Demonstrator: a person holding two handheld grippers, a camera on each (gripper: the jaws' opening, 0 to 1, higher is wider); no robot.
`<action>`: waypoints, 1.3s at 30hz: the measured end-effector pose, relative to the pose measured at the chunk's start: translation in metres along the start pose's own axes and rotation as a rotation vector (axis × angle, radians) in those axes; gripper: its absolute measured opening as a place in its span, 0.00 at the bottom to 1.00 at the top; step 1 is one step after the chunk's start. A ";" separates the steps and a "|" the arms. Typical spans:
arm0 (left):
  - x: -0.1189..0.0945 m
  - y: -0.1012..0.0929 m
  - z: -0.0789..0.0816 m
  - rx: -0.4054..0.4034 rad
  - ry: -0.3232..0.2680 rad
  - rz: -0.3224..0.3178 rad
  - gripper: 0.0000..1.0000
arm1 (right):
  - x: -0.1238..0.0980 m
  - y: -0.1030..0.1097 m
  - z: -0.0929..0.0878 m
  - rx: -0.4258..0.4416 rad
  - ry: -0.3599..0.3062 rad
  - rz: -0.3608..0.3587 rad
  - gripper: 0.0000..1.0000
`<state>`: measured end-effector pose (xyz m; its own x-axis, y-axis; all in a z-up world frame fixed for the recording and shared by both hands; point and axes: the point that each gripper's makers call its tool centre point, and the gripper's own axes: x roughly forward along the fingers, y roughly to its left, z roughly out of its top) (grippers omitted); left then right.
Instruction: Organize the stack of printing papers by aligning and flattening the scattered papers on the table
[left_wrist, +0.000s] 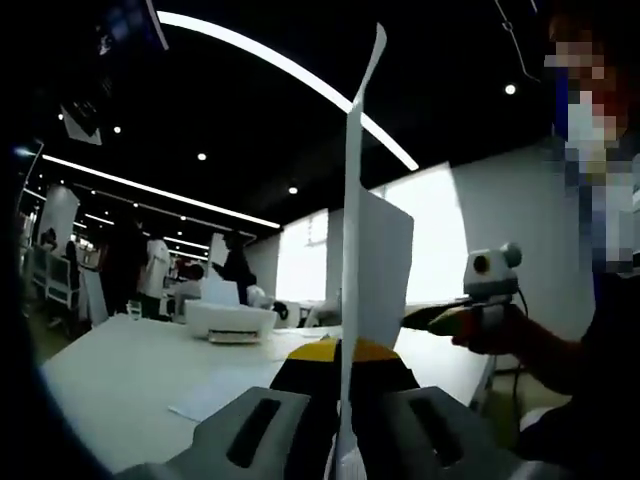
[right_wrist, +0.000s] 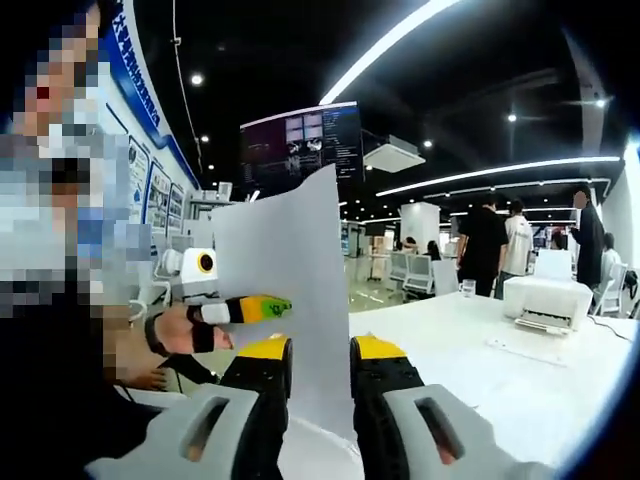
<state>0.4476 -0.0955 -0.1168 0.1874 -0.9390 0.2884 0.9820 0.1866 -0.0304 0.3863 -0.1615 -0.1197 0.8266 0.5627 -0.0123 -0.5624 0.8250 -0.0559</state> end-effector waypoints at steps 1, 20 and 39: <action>-0.001 0.000 0.001 -0.006 -0.006 0.000 0.06 | 0.000 0.000 0.001 -0.004 -0.003 0.001 0.23; -0.017 0.031 0.016 -0.047 -0.056 0.081 0.06 | -0.008 -0.013 0.020 0.050 -0.092 -0.037 0.55; -0.044 0.082 0.015 -0.079 -0.099 0.265 0.06 | -0.013 -0.029 0.016 0.079 -0.092 -0.103 0.77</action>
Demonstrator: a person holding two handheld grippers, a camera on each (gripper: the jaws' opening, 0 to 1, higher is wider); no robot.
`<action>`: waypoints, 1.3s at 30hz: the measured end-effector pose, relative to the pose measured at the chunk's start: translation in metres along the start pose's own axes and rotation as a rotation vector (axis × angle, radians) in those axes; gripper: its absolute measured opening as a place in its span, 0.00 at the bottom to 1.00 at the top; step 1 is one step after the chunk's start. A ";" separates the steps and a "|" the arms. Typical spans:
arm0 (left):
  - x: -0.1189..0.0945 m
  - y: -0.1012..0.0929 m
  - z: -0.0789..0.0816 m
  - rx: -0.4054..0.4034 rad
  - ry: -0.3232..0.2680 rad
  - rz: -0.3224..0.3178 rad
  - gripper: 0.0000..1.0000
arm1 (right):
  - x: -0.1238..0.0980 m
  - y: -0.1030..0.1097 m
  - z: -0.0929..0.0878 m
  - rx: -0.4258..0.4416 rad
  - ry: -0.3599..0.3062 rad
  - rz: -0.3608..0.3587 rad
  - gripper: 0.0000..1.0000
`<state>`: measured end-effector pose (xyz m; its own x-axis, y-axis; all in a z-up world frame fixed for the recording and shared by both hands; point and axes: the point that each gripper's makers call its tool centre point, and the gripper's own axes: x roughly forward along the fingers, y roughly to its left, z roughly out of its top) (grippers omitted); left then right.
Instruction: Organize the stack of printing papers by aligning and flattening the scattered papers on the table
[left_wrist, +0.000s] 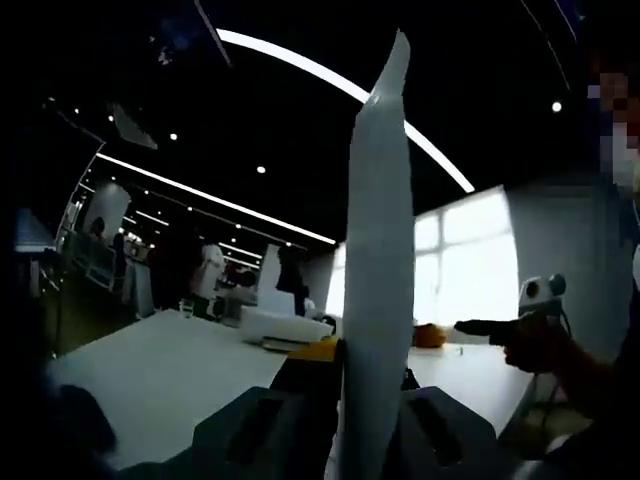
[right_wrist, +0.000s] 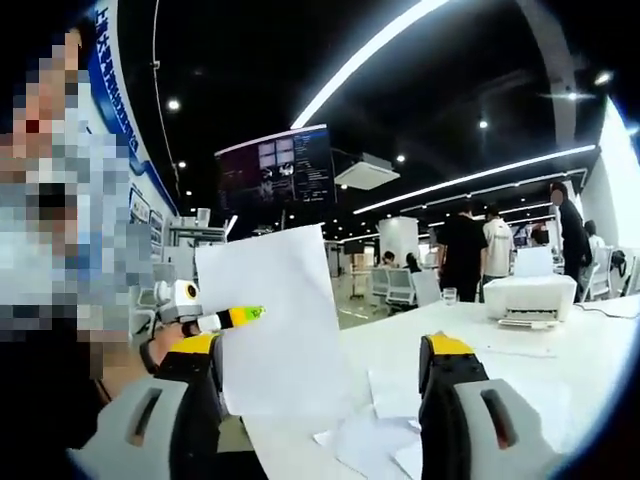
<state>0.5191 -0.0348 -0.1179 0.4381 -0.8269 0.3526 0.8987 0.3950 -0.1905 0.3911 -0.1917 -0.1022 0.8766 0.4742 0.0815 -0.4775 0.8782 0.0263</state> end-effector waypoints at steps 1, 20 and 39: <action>-0.001 0.003 -0.001 -0.008 -0.004 0.009 0.06 | -0.001 -0.001 0.000 0.005 0.000 -0.002 0.77; -0.013 0.070 -0.024 -0.114 -0.067 0.200 0.06 | -0.008 -0.015 -0.006 -0.008 0.019 -0.056 0.77; -0.017 0.119 -0.059 -0.145 -0.101 0.280 0.06 | -0.015 -0.027 -0.013 -0.016 0.039 -0.100 0.77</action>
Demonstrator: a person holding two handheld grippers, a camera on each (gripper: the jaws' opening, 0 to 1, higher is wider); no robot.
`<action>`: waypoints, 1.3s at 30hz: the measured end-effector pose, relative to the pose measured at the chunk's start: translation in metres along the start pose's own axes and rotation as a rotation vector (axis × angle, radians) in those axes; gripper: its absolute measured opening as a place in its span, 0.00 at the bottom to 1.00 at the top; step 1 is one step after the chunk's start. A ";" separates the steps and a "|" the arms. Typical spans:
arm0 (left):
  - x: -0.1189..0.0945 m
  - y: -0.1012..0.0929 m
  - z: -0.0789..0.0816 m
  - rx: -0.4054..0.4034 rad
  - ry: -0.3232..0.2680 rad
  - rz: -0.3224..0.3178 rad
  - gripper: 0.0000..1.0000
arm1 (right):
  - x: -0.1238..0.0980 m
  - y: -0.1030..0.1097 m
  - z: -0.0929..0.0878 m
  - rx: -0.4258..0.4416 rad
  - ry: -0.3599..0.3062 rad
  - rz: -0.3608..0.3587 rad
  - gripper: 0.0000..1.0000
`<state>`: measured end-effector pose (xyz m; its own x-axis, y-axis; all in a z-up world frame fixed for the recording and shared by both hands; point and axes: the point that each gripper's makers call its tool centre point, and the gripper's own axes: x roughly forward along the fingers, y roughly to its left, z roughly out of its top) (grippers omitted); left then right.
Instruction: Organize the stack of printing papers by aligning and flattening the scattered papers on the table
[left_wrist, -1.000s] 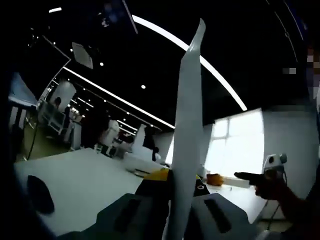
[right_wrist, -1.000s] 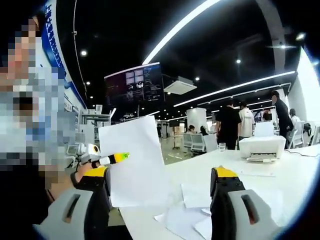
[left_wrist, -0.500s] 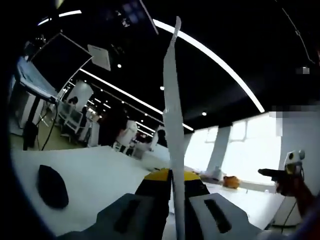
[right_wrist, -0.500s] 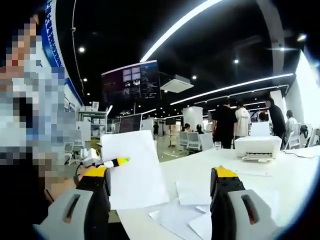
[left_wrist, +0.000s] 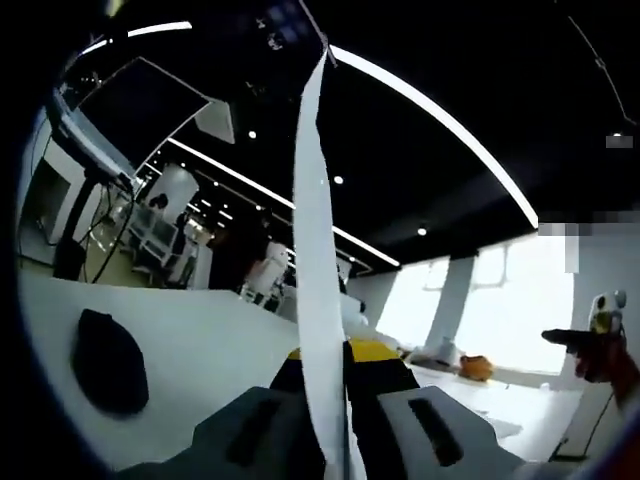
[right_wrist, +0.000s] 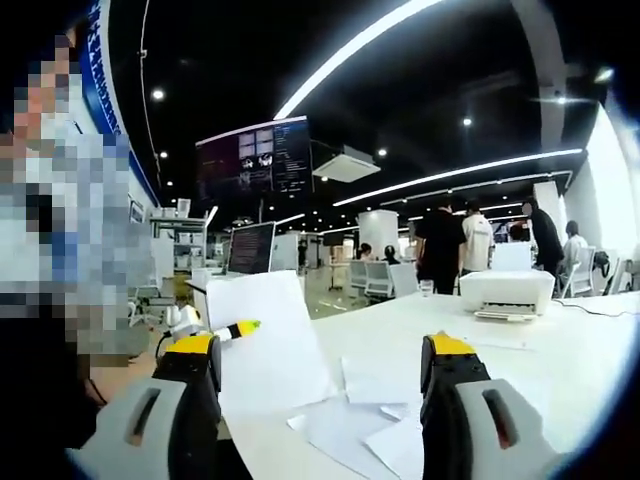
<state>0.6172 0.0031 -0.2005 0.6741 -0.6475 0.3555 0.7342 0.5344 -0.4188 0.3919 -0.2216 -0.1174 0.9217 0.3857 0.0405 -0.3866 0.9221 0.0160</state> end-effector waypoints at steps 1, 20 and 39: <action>-0.001 0.001 0.000 0.004 -0.007 0.002 0.06 | 0.000 -0.001 -0.001 -0.001 0.002 -0.004 0.77; 0.005 -0.003 -0.014 0.037 0.019 0.023 0.06 | -0.035 -0.068 -0.038 -0.058 0.092 -0.221 0.79; 0.003 -0.001 -0.014 0.018 0.027 0.012 0.06 | -0.053 -0.089 -0.055 -0.013 0.099 -0.279 0.79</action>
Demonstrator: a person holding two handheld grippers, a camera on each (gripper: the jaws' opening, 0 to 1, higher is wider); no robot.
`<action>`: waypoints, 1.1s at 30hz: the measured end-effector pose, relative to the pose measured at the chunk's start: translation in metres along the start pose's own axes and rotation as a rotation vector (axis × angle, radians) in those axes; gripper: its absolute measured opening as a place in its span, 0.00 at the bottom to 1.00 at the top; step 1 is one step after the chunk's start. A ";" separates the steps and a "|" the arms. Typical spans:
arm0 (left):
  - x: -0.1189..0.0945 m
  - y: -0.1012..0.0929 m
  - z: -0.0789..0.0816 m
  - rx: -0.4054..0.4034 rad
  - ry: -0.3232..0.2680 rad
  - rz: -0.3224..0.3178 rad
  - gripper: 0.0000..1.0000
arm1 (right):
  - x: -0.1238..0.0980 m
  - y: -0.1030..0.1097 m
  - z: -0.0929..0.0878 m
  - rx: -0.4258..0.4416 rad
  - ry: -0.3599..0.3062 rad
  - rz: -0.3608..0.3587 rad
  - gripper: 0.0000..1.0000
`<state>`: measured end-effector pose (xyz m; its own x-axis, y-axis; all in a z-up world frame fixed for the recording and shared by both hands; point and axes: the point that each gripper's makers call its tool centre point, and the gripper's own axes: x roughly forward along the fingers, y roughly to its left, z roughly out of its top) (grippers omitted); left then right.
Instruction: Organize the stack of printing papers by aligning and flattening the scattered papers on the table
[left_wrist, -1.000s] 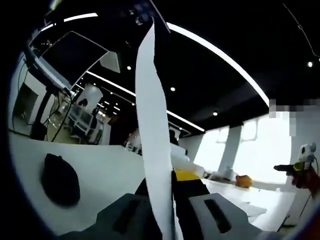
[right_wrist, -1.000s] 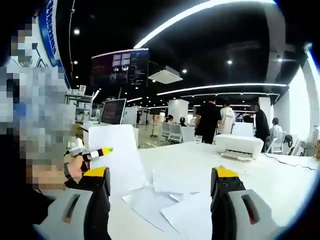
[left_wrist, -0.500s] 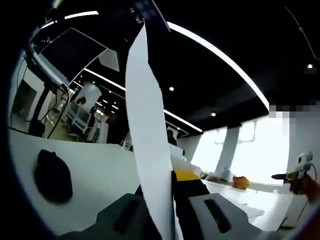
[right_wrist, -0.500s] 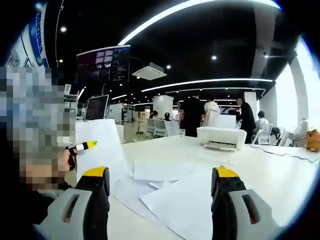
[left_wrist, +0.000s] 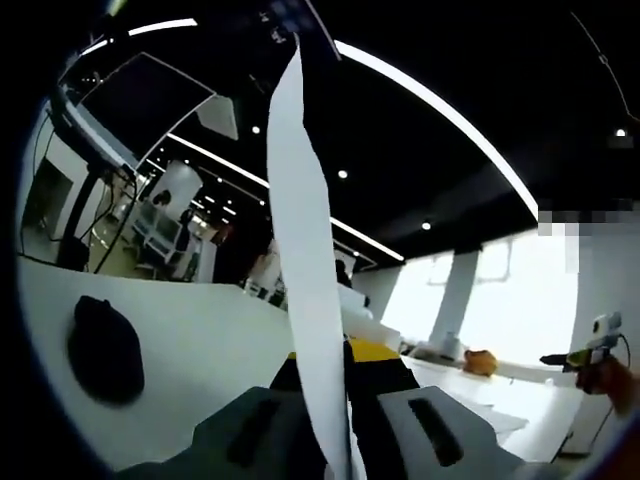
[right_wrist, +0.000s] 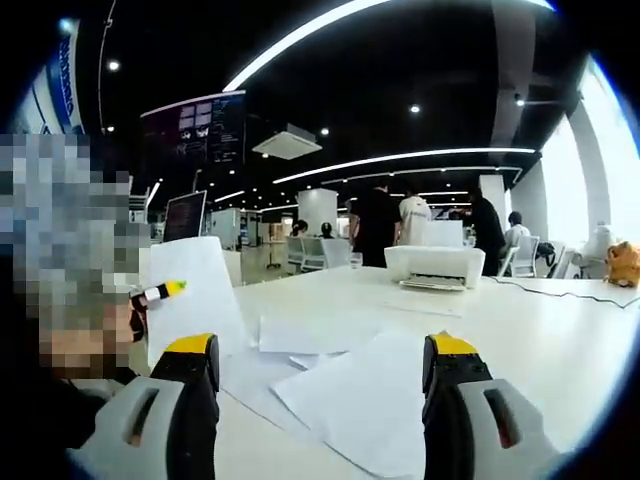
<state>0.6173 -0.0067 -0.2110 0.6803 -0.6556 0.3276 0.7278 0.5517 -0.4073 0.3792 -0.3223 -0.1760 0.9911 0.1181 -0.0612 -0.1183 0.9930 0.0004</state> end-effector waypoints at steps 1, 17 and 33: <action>0.000 0.000 0.000 -0.001 0.000 -0.002 0.06 | 0.000 0.000 0.000 -0.004 -0.004 0.000 0.79; 0.000 0.002 0.000 -0.019 0.000 0.006 0.06 | 0.013 0.010 -0.006 -0.009 0.000 0.022 0.78; 0.000 0.001 -0.001 -0.012 0.005 0.007 0.06 | 0.048 0.020 -0.030 0.023 0.026 0.051 0.78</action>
<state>0.6178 -0.0070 -0.2125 0.6851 -0.6543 0.3202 0.7217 0.5501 -0.4202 0.4228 -0.2967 -0.2090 0.9818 0.1691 -0.0866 -0.1673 0.9855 0.0273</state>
